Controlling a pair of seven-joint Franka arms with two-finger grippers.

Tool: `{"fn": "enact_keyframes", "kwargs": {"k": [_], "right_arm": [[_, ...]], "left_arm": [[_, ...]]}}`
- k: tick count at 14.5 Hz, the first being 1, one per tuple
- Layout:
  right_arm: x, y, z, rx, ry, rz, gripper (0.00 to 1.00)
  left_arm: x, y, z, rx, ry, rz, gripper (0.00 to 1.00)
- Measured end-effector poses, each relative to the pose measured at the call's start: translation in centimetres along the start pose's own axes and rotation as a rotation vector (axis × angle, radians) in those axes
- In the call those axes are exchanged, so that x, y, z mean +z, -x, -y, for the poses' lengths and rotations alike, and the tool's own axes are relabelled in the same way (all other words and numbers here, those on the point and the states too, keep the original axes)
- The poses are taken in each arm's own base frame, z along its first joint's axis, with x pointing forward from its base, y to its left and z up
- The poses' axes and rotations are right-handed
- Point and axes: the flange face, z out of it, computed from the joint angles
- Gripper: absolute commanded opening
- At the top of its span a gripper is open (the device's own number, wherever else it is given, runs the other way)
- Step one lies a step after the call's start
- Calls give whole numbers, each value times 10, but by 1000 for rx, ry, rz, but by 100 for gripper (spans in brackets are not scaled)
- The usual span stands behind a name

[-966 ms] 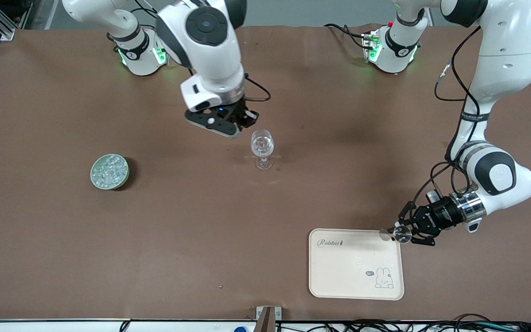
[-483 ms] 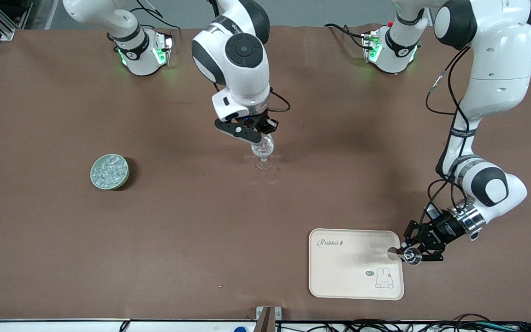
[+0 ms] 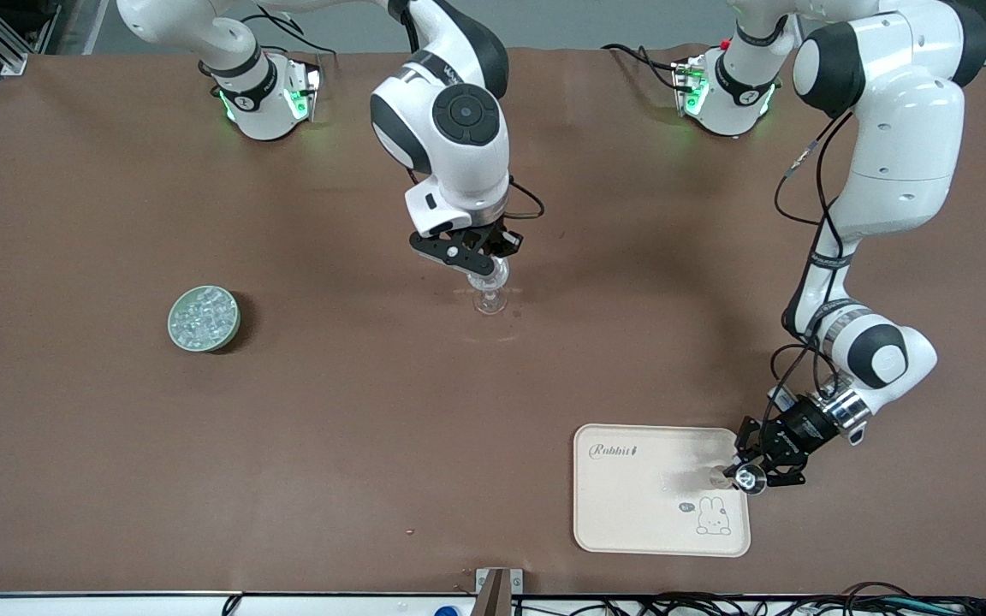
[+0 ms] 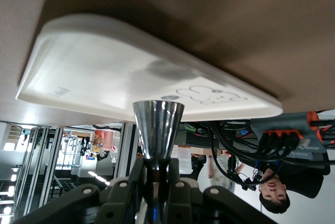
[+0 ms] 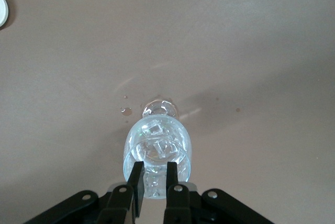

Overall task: Pour wine and add ice with both arms
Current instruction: 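Drop the ice into the glass while the left gripper sets the jigger down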

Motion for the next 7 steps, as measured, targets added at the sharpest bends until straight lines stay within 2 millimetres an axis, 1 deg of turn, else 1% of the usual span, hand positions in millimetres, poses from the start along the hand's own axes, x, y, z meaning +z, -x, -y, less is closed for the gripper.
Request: {"fn": "enact_keyframes", "kwargs": {"k": [1, 2, 3, 4, 5, 7], "right_arm": [[2, 0, 0, 0, 3, 0, 10], [5, 0, 0, 0, 7, 1, 10], [7, -1, 1, 0, 10, 2, 11], [9, -1, 1, 0, 12, 3, 13], [10, -1, 1, 0, 14, 4, 21], [11, -1, 1, 0, 14, 4, 41]], "left_arm": [[4, -3, 3, 14, -3, -3, 8], [7, -6, 5, 23, 4, -8, 18], [9, -6, 6, 24, 13, -9, 61], [10, -6, 7, 21, 18, -6, 93], [11, -5, 8, 17, 21, -1, 100], [12, -5, 8, 10, 27, 6, 100]]}}
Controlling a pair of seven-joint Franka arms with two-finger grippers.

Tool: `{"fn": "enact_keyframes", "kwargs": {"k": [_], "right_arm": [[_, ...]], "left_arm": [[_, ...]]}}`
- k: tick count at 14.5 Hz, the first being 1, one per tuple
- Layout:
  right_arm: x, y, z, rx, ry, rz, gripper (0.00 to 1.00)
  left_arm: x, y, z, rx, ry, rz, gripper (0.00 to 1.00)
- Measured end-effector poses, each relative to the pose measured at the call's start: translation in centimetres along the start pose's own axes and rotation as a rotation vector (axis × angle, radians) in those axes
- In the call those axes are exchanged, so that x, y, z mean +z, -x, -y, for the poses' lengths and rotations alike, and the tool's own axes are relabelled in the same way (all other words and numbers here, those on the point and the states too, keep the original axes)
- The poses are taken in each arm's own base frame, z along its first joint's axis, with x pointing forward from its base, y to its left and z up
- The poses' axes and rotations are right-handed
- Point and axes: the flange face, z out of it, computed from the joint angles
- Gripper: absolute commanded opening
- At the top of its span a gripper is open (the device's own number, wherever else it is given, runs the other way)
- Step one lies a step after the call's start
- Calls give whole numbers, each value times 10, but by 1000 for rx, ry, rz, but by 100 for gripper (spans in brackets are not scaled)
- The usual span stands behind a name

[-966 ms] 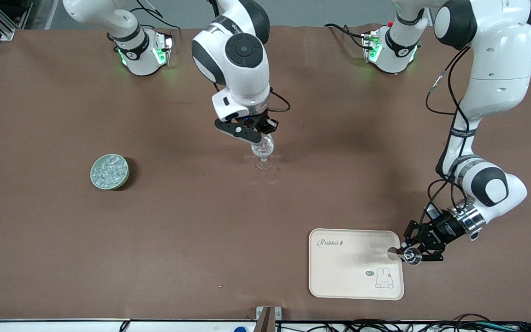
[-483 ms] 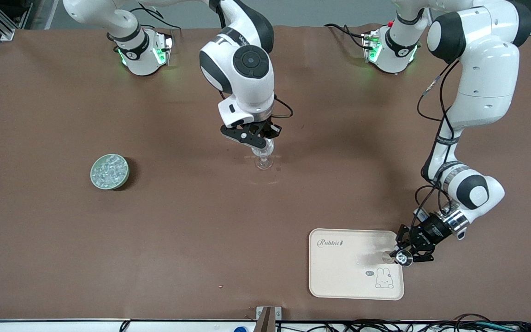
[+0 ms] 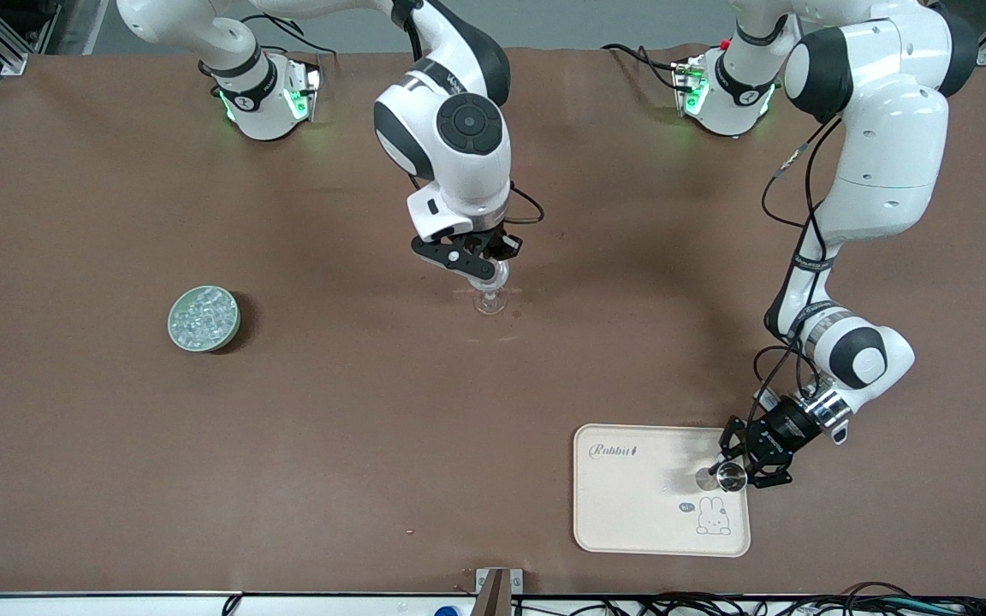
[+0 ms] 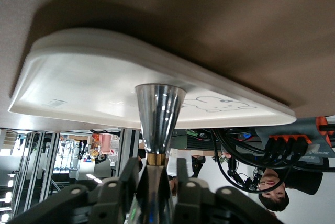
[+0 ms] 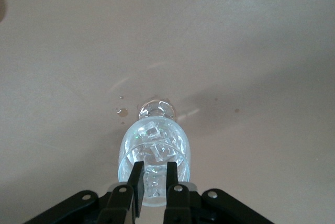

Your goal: Pour wine and add ice with both arms

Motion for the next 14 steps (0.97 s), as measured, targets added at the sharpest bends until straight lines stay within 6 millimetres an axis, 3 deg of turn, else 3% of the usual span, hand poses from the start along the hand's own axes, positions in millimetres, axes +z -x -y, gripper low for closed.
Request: {"fn": "enact_keyframes", "kwargs": {"k": [2, 5, 7, 9, 10, 12, 14], "right_arm": [[1, 0, 0, 0, 1, 0, 53], [3, 0, 0, 0, 4, 1, 57], [3, 0, 0, 0, 4, 1, 71], [1, -1, 0, 2, 1, -1, 100], [-2, -4, 0, 5, -5, -4, 100], [-23, -14, -2, 21, -36, -26, 100], [-66, -42, -20, 57, -84, -70, 100]], "left_arm": [[0, 0, 0, -1, 1, 0, 100], [-1, -2, 0, -4, 1, -3, 100], [-2, -4, 1, 19, -19, -28, 100], [-7, 0, 3, 71, -61, -78, 100], [-11, 5, 3, 101, -85, -107, 100], [-22, 15, 4, 176, -152, -176, 100], [-33, 27, 3, 256, -240, -250, 100]]}}
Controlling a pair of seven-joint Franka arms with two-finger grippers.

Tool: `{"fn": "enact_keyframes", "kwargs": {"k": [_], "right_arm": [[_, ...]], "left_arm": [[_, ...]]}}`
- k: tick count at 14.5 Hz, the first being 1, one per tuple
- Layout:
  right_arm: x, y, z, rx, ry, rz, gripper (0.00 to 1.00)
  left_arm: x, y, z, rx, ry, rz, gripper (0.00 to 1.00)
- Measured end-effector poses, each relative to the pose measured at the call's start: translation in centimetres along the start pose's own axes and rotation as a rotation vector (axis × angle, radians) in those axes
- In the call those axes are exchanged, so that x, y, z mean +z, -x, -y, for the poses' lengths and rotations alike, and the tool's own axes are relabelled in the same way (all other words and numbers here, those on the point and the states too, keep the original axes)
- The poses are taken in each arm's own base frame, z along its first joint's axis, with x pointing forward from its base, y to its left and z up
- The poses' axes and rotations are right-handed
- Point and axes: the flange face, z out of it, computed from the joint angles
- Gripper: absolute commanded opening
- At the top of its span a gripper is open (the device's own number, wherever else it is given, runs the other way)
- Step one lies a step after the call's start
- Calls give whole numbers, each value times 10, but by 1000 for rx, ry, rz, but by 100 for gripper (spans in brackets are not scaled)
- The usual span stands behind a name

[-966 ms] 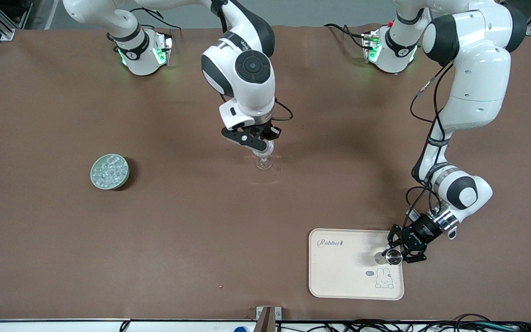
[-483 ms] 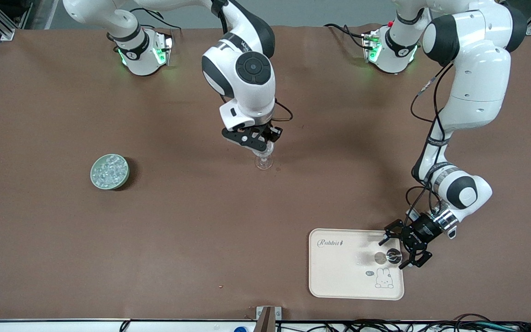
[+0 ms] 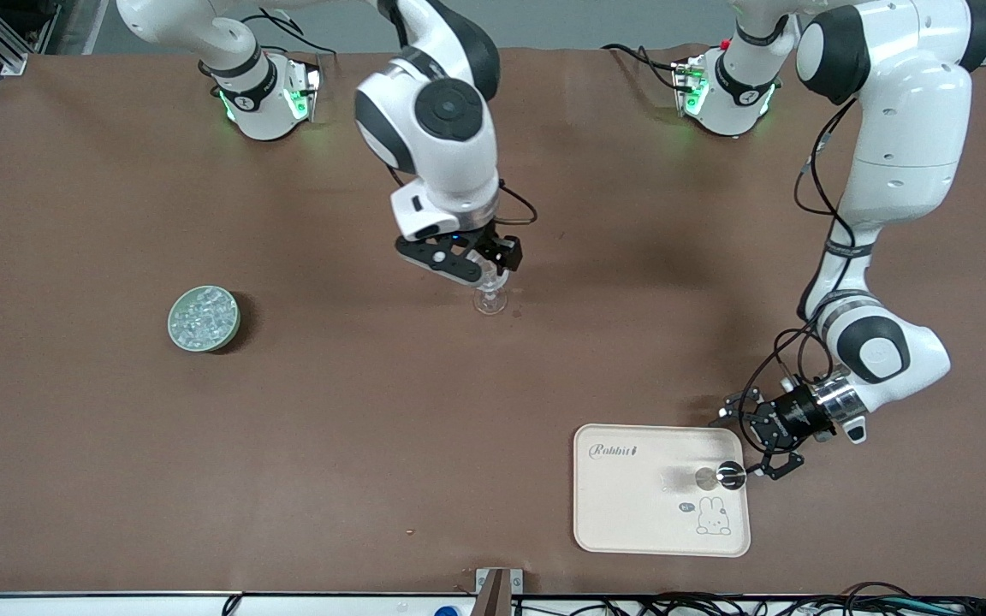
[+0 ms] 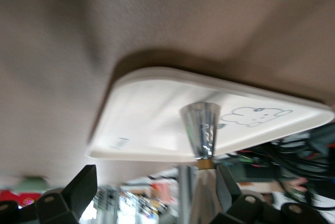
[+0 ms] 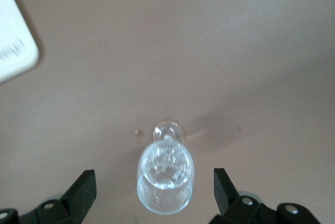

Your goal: Pour wine and add ice with both arms

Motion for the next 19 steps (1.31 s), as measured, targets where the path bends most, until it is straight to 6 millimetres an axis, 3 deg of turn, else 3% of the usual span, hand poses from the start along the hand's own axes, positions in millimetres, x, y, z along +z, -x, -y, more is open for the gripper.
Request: {"fn": "enact_keyframes", "kwargs": {"k": [2, 4, 7, 11, 13, 16, 19], "right_arm": [[-48, -45, -28, 9, -27, -84, 100], [-83, -88, -61, 15, -33, -131, 100], [-113, -148, -119, -15, 0, -145, 100], [-158, -225, -220, -92, 39, -158, 100], [-176, -247, -270, -146, 72, -137, 100], [-193, -271, -338, -231, 114, -87, 100], [-211, -279, -393, -291, 122, -40, 100]], "left_arm": [[-17, 14, -5, 106, -85, -82, 100], [-35, 40, -16, 244, -158, -175, 100], [-57, 76, -32, 435, -231, -337, 100], [-77, 114, -46, 616, -273, -499, 100], [-98, 146, -54, 685, -243, -534, 100], [-152, 209, -57, 854, -204, -606, 100], [-200, 266, -37, 1071, -292, -634, 100]]}}
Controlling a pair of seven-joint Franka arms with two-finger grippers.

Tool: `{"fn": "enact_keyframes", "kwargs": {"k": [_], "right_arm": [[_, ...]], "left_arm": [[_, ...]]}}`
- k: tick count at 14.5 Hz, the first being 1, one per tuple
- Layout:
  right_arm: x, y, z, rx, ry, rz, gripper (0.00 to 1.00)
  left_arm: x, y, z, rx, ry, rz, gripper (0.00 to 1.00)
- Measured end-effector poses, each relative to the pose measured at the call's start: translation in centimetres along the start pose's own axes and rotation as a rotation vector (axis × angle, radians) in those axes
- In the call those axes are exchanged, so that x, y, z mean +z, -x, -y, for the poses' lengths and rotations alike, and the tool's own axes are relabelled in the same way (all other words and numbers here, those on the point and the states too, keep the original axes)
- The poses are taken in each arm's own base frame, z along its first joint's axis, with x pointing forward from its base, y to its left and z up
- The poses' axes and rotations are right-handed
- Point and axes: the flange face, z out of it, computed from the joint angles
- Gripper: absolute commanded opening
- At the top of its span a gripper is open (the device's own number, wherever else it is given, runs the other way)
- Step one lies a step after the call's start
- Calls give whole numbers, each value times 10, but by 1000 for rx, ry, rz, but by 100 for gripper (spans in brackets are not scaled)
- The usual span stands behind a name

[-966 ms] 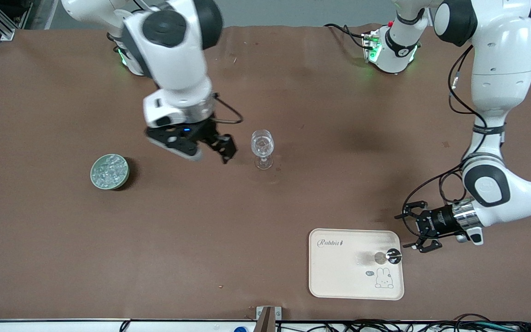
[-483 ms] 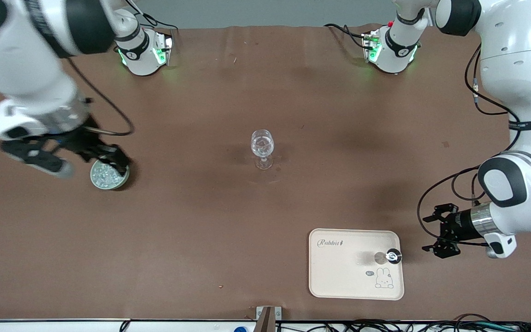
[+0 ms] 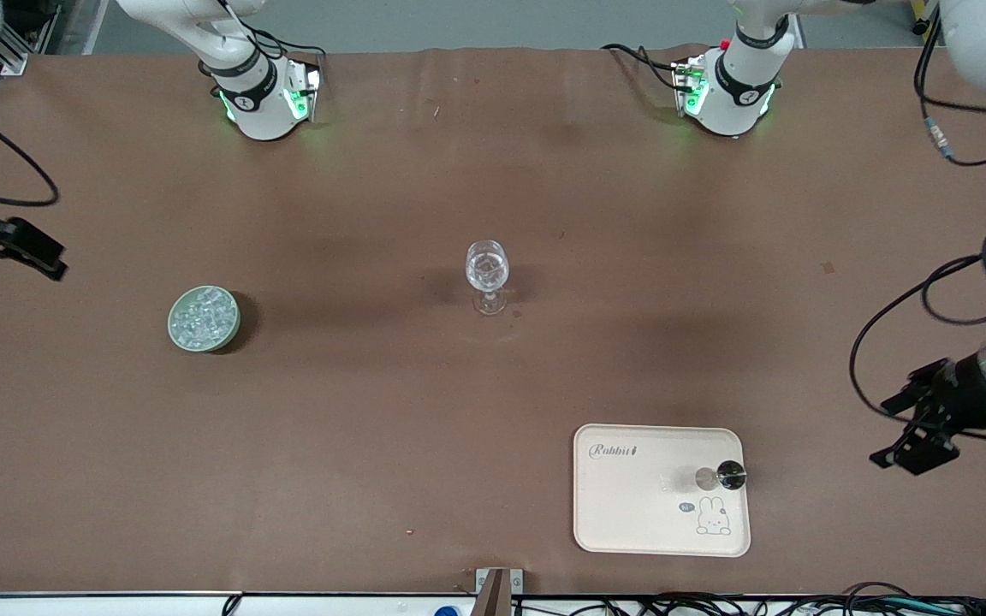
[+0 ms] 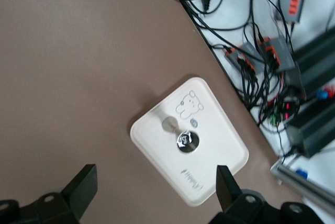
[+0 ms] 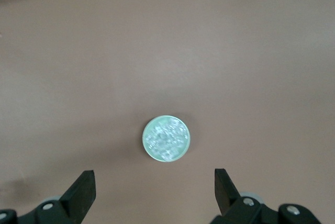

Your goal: Pour wine and add ice with both arms

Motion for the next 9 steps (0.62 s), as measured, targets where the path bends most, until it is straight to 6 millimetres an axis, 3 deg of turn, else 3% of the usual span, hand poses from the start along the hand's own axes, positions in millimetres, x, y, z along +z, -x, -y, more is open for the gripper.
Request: {"fn": "enact_keyframes", "kwargs": {"k": [3, 6, 9], "right_arm": [[-12, 12, -33, 17, -52, 21, 100], [-13, 15, -35, 19, -71, 26, 100], [-9, 15, -33, 15, -71, 34, 100]], "left_arm": [[-53, 25, 6, 331, -80, 31, 100], [-100, 62, 2, 582, -154, 24, 100], [-135, 114, 1, 739, -194, 10, 100]]}}
